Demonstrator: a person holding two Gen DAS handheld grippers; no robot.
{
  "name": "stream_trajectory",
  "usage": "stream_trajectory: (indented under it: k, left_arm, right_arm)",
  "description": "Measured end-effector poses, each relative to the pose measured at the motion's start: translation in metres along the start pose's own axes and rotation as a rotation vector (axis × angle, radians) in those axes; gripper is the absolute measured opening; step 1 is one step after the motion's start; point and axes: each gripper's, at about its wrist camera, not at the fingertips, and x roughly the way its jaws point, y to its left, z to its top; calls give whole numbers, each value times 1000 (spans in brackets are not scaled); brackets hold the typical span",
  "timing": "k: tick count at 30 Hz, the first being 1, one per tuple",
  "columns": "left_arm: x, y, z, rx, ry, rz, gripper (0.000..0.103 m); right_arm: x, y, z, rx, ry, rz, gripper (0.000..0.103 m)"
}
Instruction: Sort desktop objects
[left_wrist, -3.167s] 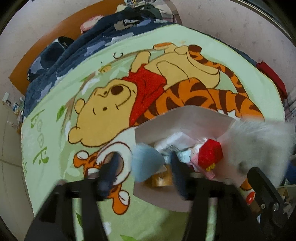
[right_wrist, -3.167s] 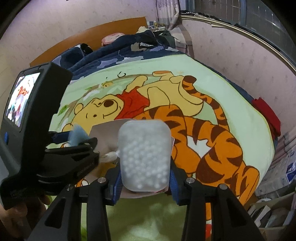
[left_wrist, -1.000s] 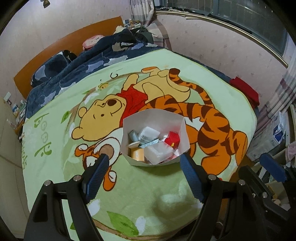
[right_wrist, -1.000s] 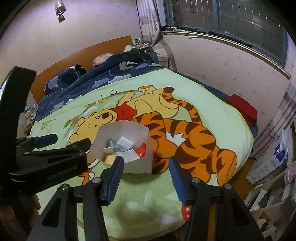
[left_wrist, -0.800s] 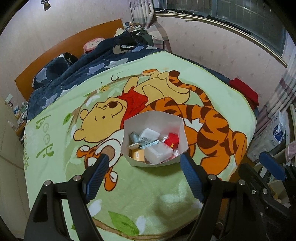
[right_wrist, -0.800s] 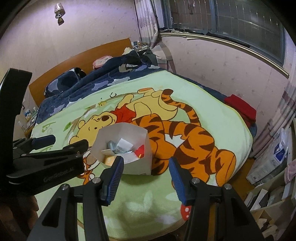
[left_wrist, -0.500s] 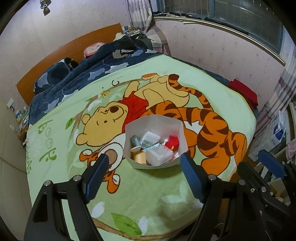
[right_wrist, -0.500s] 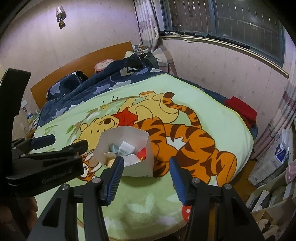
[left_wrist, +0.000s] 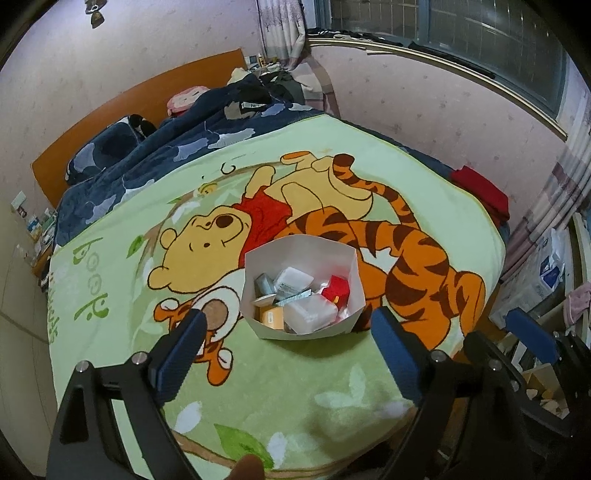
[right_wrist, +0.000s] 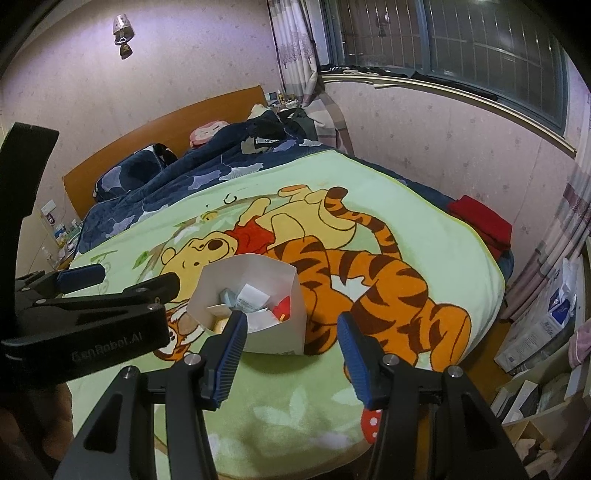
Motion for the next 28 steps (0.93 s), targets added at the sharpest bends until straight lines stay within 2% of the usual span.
stream_trajectory:
  k: [13,19,28]
  left_arm:
    - [0,0,-3,8,-6,20,92]
    - [-2,1,-3,5,-26,25,99]
    - [-3,3,-2,3,-35,25,102]
  right_arm:
    - [-2,2,-2,-7,2,6,52]
    - [-2,3,-2,-7,3,5,52]
    - [-3,2,-2,-7,5,4,52]
